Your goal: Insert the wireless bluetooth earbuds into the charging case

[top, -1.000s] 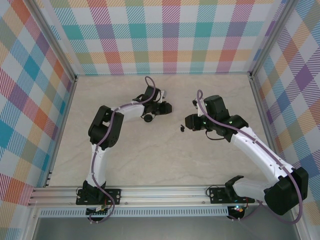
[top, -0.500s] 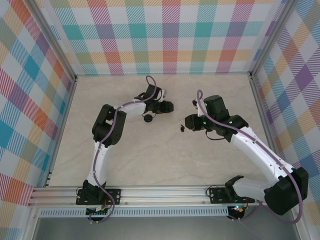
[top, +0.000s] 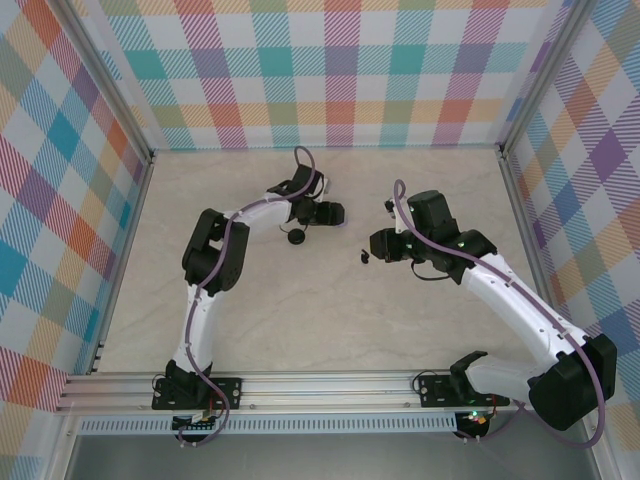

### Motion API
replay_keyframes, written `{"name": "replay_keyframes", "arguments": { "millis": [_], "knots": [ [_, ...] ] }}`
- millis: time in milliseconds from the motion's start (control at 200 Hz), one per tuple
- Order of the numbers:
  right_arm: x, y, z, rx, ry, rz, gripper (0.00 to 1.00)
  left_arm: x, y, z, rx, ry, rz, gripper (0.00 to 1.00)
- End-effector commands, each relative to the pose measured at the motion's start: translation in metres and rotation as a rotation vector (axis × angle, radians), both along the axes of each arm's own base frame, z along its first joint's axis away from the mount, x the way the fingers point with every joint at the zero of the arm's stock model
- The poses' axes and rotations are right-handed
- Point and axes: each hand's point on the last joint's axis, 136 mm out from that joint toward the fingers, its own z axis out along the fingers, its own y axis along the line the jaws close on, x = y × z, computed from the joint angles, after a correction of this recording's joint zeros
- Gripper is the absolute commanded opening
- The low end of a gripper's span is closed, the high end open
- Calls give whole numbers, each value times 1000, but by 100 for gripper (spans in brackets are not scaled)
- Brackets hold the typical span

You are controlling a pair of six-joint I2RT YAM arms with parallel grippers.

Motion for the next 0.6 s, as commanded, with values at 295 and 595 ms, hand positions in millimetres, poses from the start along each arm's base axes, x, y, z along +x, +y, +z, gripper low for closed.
{"name": "replay_keyframes", "arguments": {
  "millis": [295, 595],
  "knots": [
    [-6, 2, -3, 4, 7, 19, 27, -8, 59, 52, 274, -95, 4, 76],
    [-6, 2, -4, 7, 9, 18, 27, -19, 85, 27, 436, -40, 2, 78]
  ]
}}
